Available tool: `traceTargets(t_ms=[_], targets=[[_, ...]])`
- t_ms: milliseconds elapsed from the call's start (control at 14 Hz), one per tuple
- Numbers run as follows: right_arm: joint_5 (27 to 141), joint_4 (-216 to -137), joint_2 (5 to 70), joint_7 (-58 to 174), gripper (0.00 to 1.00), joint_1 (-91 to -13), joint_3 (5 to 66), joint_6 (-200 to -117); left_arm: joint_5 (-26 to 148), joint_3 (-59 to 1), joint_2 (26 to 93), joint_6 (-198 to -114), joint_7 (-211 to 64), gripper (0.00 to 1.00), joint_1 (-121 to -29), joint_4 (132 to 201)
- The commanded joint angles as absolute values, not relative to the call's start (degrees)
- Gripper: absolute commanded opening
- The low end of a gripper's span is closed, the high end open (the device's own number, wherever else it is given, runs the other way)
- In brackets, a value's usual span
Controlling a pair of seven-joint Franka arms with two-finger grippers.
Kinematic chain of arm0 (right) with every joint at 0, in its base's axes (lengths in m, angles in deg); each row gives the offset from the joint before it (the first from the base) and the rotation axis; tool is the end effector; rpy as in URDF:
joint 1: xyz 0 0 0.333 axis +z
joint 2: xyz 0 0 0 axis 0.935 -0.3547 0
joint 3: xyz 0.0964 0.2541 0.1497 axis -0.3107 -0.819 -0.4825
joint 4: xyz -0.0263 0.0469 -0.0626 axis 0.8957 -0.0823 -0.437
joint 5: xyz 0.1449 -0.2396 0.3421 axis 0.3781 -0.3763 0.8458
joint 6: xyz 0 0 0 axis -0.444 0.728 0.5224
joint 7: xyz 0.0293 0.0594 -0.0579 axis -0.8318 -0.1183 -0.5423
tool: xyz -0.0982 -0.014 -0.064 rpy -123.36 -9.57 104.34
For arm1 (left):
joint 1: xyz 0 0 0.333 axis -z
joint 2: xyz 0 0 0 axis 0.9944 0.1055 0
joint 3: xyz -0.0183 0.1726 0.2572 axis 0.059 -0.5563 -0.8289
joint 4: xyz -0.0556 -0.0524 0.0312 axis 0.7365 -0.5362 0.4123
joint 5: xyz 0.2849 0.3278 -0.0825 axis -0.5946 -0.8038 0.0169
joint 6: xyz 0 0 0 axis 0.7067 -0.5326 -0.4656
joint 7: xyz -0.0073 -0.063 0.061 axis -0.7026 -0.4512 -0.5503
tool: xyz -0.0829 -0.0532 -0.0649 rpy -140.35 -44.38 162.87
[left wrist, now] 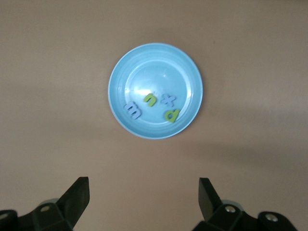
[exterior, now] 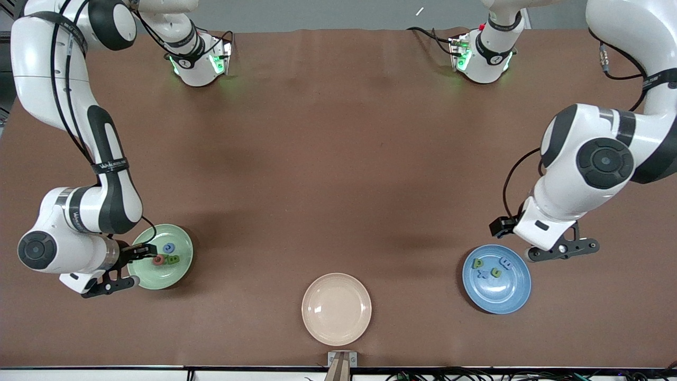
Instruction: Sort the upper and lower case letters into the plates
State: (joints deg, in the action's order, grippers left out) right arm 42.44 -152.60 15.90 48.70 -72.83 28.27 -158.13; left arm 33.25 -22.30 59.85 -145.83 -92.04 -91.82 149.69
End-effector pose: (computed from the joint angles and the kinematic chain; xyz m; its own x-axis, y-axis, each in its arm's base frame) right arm 0.7703 -0.0356 0.2185 0.9658 0.2374 -0.1038 0.2406 -0.9705 0.0186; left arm 0.7147 -0.1458 0.4164 0.9958 0.0771 0.0487 0.0824 -0.9894 -0.1192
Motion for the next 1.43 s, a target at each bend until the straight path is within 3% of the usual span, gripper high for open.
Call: traceTargets(t_ms=[0, 286, 786, 1357], targets=[[41.9, -152.5, 18.3, 48.6, 1.0, -73.0, 26.9, -157.8, 34.4, -22.2, 57.7, -141.4, -86.5, 1.0, -93.2, 151.2], [42.2, -152.7, 26.6, 49.8, 1.0, -72.7, 26.9, -155.8, 34.3, -22.0, 58.1, -139.6, -87.4, 1.0, -92.6, 151.2], [43.3, -153.9, 42.9, 64.2, 1.0, -72.5, 25.7, -138.5, 34.4, -21.9, 57.0, -140.1, -86.3, 1.0, -94.7, 148.1], [46.3, -171.8, 60.7, 63.3, 1.0, -74.8, 26.1, -145.3, 39.8, -21.9, 50.7, -135.6, -86.5, 1.0, -95.9, 147.3]])
